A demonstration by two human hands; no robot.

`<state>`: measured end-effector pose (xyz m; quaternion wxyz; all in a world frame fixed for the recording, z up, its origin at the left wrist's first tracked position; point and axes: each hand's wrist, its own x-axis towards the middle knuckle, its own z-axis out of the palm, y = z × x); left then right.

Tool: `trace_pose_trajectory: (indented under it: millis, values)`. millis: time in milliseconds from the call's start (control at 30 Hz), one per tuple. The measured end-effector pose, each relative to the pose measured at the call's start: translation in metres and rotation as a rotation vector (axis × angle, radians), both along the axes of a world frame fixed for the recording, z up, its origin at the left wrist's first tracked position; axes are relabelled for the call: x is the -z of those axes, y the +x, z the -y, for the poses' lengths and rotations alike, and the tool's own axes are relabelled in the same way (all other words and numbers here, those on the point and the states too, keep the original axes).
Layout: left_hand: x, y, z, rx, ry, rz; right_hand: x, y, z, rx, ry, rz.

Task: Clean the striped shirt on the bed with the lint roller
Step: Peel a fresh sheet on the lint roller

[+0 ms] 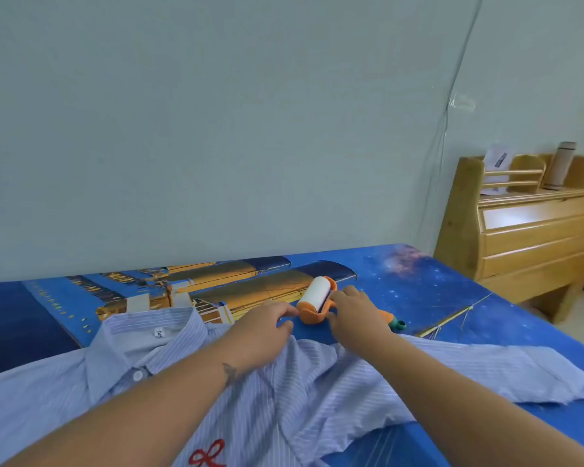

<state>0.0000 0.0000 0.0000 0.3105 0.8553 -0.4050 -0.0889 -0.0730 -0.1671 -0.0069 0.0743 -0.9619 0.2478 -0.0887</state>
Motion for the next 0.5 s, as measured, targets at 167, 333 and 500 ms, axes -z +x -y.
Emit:
trace_pose_trajectory:
  millis: [167,333,500]
  values:
    - [0.008,0.007,0.018,-0.005,0.073,-0.039,0.012,0.008,0.020,0.096,-0.128,-0.052]
    - [0.013,0.010,0.027,0.014,0.104,-0.036,0.022,0.015,0.030,0.132,-0.122,-0.095]
    - [0.015,0.009,0.029,0.037,0.109,-0.032,0.022,0.016,0.032,0.119,-0.052,-0.053]
